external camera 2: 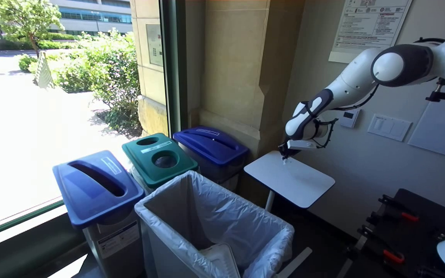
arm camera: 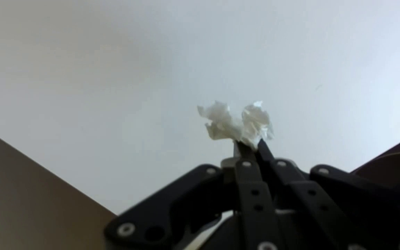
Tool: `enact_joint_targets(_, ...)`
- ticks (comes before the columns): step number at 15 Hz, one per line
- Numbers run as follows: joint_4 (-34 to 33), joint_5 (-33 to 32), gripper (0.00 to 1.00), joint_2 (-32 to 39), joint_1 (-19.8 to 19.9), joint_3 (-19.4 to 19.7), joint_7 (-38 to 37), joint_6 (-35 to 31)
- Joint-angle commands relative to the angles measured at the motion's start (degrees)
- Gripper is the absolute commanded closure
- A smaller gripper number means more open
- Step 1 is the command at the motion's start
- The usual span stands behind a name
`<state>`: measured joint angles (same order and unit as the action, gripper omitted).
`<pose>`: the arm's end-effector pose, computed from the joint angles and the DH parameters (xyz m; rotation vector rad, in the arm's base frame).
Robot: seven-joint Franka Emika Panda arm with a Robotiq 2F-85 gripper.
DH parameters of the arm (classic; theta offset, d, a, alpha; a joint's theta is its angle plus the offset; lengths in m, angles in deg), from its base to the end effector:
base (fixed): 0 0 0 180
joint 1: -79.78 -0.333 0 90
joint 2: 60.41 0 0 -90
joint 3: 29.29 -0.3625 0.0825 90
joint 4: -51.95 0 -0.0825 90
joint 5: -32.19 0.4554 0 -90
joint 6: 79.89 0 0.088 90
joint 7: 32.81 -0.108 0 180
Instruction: Put the thing on the table in the bin
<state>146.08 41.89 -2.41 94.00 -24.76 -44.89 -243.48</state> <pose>0.7044 -0.2428 0.0048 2.9504 -0.9969 0.3213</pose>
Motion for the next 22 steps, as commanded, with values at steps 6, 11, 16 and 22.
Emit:
enact_joint_targets(6,21.15,-0.22,0.99,-22.04,-0.53,-14.10,17.27,-0.05)
enact_joint_targets(11,25.24,0.76,0.99,-25.25,-0.51,-24.08,26.75,0.50)
enact_joint_targets(16,24.72,0.06,0.99,-22.36,-2.34,-30.98,33.17,0.41)
enact_joint_targets(22,23.30,-0.66,0.99,-18.62,-6.59,-33.90,33.73,-0.42)
